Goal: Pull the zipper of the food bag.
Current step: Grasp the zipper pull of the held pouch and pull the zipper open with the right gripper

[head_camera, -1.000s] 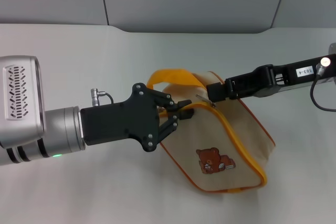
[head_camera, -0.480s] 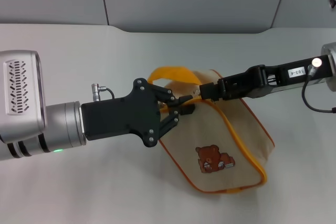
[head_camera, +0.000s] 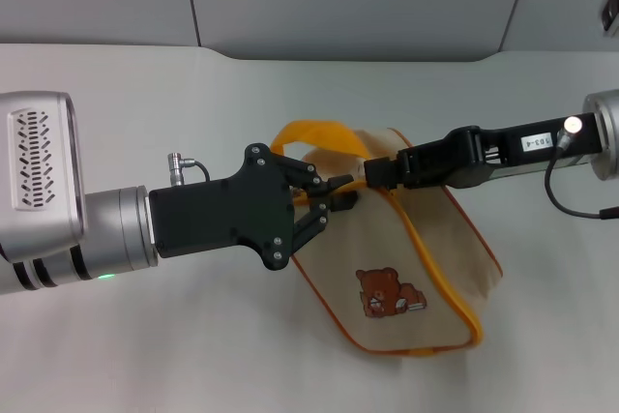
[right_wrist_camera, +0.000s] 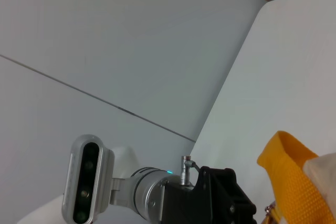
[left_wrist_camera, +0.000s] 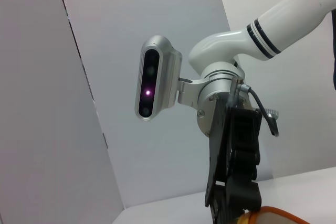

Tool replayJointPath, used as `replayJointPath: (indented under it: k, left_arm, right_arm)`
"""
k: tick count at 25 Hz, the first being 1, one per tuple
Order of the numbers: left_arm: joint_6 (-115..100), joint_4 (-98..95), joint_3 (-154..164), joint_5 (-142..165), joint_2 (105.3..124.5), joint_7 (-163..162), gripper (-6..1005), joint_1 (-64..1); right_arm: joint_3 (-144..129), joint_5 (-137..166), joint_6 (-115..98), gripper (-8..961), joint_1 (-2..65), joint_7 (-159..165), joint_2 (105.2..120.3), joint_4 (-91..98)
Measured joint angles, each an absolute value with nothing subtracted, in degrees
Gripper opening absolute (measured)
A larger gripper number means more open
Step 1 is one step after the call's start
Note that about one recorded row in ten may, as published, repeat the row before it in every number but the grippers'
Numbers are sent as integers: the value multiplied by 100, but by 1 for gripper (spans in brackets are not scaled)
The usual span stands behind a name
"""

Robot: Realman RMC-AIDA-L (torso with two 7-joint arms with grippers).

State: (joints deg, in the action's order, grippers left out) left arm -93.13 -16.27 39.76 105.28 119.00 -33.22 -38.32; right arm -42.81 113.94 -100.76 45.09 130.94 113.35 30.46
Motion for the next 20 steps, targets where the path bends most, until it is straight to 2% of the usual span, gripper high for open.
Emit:
replayJointPath:
  k: [20]
  left_arm:
    - [-9223, -1618, 3941, 10527, 11900, -3299, 67, -3752]
  right_arm:
    - [-4258, 11292, -9873, 160, 4377, 12951, 11382, 2811]
